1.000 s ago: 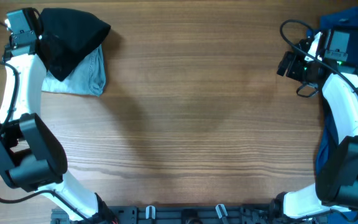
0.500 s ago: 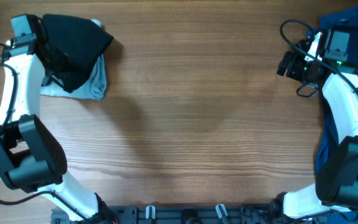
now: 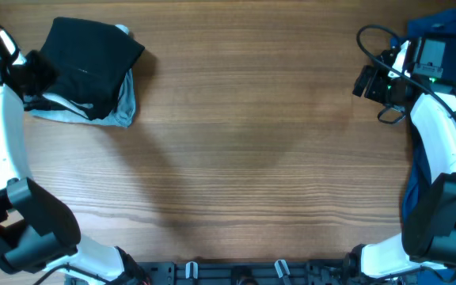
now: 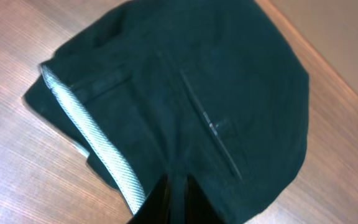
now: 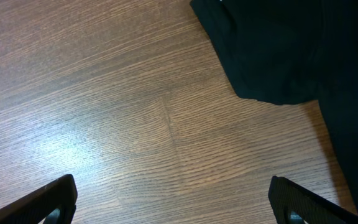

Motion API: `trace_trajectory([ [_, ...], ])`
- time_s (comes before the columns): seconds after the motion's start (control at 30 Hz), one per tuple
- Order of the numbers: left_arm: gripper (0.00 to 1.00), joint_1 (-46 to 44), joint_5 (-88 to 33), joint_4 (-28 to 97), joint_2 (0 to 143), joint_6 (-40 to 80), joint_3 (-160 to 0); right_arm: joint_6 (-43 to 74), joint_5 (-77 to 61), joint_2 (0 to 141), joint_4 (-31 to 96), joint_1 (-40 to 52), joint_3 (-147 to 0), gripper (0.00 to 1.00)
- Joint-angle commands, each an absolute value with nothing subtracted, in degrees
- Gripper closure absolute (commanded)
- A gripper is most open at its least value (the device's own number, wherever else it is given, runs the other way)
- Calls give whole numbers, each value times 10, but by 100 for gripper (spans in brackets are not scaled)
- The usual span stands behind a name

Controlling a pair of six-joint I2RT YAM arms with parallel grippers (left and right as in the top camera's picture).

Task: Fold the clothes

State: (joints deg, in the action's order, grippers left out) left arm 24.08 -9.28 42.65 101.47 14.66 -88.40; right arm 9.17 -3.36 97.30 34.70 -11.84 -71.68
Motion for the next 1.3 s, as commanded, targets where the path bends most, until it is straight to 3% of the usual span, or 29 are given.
trace_trajectory([
  [0.0, 88, 240, -205, 425, 1069, 75, -869, 92, -34, 980, 347, -120, -716, 1],
  [0.1, 84, 223, -327, 443, 1138, -12, -850, 91, -34, 981, 347, -120, -716, 0],
  [0.33, 78, 237, -293, 420, 1302, -55, -807, 91, -34, 981, 347, -120, -716, 0],
  [0.43, 75, 237, -309, 429, 1266, -56, -830, 91, -34, 981, 347, -120, -716, 0],
  [0.6, 82, 250, -363, 405, 1124, 14, -902, 91, -34, 981, 347, -120, -716, 1],
  [0.77, 77, 305, -320, 331, 1095, 71, -902, 91, -34, 981, 347, -120, -716, 0],
  [0.97, 82, 314, -241, 293, 1262, 69, -902, 91, -34, 981, 347, -120, -716, 1],
  [1.1, 88, 345, -115, 296, 1321, 104, -902, 91, -34, 980, 347, -120, -716, 0],
  [1.27, 87, 376, -336, 269, 1250, 112, -904, 91, -34, 981, 347, -120, -716, 0],
])
